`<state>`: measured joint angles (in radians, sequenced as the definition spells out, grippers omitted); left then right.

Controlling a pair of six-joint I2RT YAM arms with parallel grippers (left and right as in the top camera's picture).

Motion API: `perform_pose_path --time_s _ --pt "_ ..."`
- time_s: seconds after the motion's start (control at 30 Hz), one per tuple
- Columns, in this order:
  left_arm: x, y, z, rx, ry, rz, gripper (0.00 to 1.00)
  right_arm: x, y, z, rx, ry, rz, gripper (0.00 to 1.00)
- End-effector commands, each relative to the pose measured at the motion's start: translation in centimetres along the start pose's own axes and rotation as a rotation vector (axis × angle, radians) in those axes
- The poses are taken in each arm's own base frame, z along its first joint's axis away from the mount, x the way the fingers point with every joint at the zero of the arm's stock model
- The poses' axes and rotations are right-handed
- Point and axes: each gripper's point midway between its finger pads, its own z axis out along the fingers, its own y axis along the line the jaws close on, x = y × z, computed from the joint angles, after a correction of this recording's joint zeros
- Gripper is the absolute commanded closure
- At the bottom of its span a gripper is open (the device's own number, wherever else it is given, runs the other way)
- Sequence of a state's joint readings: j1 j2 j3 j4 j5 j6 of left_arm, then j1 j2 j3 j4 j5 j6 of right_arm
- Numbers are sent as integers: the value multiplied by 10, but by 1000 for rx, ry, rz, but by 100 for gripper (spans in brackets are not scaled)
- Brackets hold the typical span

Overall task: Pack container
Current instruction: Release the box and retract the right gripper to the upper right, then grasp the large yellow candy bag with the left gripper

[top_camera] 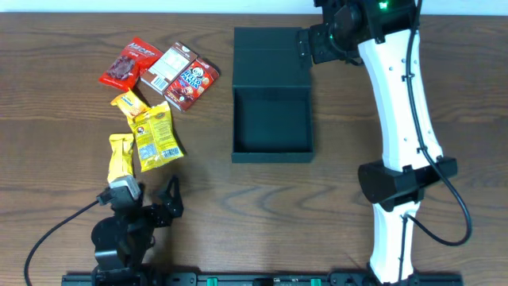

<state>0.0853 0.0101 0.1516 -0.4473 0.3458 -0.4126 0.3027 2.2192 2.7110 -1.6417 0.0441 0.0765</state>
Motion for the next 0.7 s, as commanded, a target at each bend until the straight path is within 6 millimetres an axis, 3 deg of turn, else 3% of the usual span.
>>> perform_pose_path --time_s 0.0,0.13,0.23,0.33,0.43,0.67 --pt "3 -9 1 60 16 -120 5 -3 -7 -41 -62 -87 -42 1" --pt "-16 -26 -1 143 -45 -160 5 8 -30 -67 -100 -98 5 1" --pt "-35 -39 -5 199 -122 -119 5 15 -42 -96 -261 -160 -4 1" --pt "-55 -47 -10 228 -208 -91 5 25 -72 -110 -313 -206 49 1" --pt "-69 -41 -11 176 -257 -96 4 38 -101 -102 -304 -202 129 1" --pt "-97 -38 6 27 -157 54 5 55 -93 -53 -344 -134 95 1"
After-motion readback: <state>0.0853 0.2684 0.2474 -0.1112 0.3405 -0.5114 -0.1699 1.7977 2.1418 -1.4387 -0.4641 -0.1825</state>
